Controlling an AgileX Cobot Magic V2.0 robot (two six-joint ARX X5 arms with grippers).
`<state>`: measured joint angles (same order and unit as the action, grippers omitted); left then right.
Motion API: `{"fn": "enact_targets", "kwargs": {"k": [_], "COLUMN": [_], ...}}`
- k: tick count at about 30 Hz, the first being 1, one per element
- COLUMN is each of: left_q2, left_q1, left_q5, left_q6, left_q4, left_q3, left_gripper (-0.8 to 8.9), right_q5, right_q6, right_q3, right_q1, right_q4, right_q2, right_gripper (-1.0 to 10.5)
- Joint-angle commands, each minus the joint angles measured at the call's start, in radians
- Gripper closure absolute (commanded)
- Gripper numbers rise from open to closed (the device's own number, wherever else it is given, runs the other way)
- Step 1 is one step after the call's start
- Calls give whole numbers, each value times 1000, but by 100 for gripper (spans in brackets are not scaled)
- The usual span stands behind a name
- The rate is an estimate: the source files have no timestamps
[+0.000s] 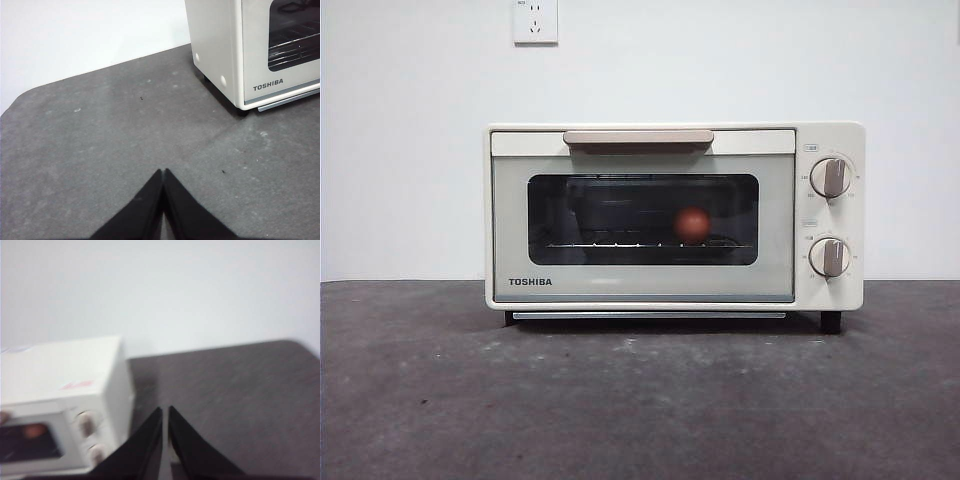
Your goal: Eggoven
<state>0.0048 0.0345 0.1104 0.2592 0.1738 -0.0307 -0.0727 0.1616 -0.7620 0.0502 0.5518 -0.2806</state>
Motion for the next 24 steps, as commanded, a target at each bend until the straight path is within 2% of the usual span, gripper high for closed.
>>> {"fn": "enact_targets", "kwargs": {"k": [1, 5, 11, 24], "left_q2": [-2, -2, -2, -2], "left_q1": [-2, -2, -2, -2], "left_q5": [2, 2, 1, 1], "left_q6": [-11, -11, -11, -11], "left_q4": [2, 2, 2, 2], "left_q3": [24, 24, 24, 24], "left_gripper": [806, 806, 806, 806], "right_q5": [34, 108, 101, 99], "right_q6": [-35, -34, -30, -31], "right_q3": [107, 306, 536, 716], "right_q1": [-44, -74, -70, -59], "right_q4": [-108, -290, -447, -462], "right_q2": [61, 170, 276, 277], "right_gripper": [942, 942, 942, 942]}}
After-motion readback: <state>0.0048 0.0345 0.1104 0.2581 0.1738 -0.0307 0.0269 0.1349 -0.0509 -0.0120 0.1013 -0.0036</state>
